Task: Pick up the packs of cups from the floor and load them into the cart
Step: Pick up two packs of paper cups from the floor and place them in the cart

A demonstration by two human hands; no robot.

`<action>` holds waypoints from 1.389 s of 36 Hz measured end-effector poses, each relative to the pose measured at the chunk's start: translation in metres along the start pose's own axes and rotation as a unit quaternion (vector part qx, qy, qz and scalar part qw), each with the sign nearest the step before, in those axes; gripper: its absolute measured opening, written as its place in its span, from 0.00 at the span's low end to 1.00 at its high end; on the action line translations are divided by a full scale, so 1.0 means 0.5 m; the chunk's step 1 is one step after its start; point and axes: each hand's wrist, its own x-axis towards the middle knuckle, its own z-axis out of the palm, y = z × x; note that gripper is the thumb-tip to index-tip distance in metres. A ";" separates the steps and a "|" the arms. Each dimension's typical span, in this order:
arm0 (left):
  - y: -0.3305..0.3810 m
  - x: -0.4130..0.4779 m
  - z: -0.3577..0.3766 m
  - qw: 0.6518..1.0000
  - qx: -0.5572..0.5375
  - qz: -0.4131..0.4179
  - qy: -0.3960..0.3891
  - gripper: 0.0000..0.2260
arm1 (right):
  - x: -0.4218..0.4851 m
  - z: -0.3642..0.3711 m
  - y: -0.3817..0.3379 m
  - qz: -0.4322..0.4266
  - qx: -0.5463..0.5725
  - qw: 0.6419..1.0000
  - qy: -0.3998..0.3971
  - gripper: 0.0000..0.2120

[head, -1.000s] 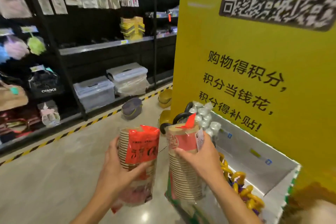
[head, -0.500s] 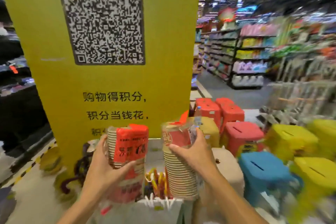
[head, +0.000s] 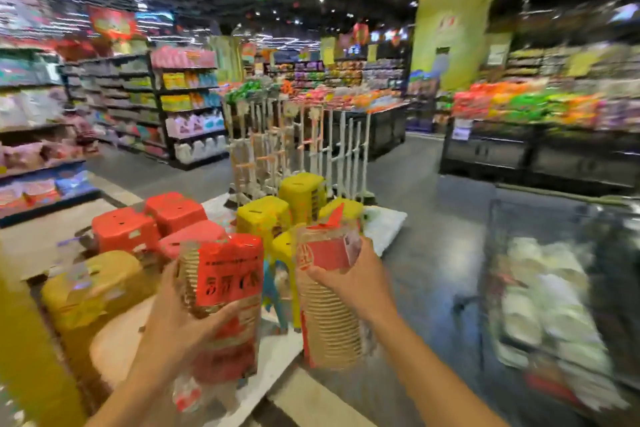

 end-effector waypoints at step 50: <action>0.216 0.464 1.496 0.887 -0.147 -0.023 -0.436 0.45 | 0.413 -0.956 0.669 0.335 -0.142 0.841 0.399 0.42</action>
